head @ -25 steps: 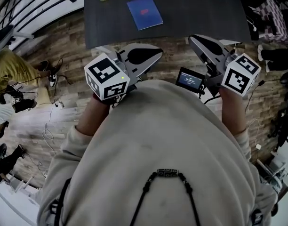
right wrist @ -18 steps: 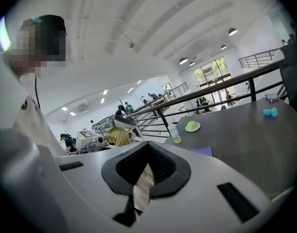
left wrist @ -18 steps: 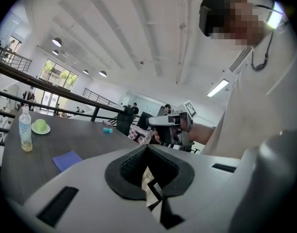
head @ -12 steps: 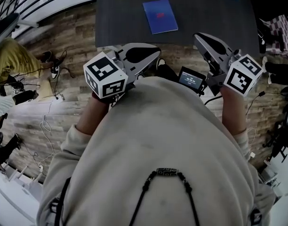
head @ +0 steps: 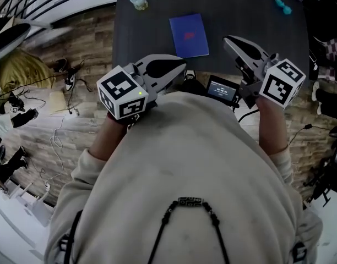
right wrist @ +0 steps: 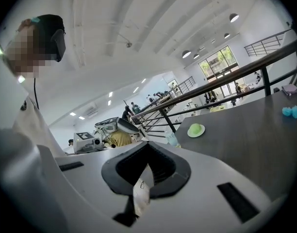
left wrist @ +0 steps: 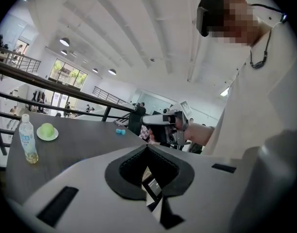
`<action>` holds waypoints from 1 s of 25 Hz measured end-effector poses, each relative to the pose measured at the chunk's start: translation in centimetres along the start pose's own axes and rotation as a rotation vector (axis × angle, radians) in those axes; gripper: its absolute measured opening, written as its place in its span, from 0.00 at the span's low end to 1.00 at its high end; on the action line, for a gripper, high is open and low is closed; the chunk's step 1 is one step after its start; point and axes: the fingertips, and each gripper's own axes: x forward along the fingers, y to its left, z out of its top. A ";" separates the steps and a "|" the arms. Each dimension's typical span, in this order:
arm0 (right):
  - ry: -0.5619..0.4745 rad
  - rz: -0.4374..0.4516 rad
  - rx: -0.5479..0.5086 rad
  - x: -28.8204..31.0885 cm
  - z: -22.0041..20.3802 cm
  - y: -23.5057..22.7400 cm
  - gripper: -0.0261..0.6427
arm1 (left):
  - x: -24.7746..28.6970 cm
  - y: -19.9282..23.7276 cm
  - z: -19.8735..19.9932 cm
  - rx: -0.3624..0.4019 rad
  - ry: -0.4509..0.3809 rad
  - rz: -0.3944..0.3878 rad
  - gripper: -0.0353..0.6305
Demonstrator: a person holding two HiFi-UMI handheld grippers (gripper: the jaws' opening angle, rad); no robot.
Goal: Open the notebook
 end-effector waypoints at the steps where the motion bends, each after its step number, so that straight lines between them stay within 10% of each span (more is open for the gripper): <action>1: 0.003 0.007 -0.004 0.3 0.8 -0.7 0.06 | 0.5 0.6 0.6 -0.001 -0.004 0.007 0.06; 25: 0.087 0.103 0.122 1.9 3.2 -13.6 0.06 | 9.6 6.9 3.3 -0.070 0.079 0.134 0.06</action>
